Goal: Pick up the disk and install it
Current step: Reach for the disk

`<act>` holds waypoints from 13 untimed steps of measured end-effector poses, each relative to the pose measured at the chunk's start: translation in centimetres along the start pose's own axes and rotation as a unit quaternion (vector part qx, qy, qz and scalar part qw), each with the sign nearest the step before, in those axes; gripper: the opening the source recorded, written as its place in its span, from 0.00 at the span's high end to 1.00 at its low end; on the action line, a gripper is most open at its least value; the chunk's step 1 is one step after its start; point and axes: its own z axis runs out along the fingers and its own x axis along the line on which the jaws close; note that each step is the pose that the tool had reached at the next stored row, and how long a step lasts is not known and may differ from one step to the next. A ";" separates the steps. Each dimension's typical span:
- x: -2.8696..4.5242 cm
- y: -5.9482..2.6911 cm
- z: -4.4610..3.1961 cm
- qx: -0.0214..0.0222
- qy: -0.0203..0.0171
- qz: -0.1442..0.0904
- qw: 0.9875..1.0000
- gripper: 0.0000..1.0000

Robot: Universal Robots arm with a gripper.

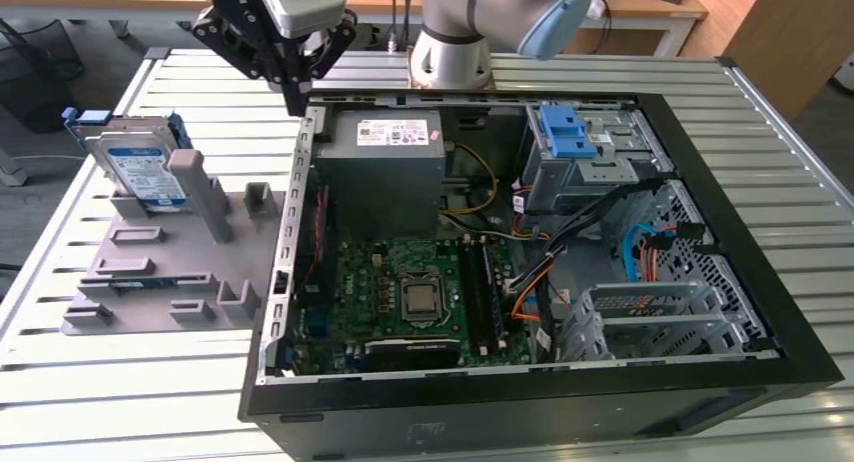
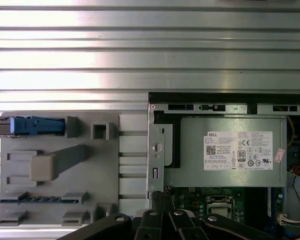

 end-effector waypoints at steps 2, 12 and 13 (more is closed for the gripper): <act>0.08 0.00 0.00 0.000 0.000 0.000 1.000 0.89; 0.48 -0.01 0.00 0.000 0.000 0.000 1.000 0.89; 0.52 -0.01 0.00 0.000 0.000 0.000 1.000 0.89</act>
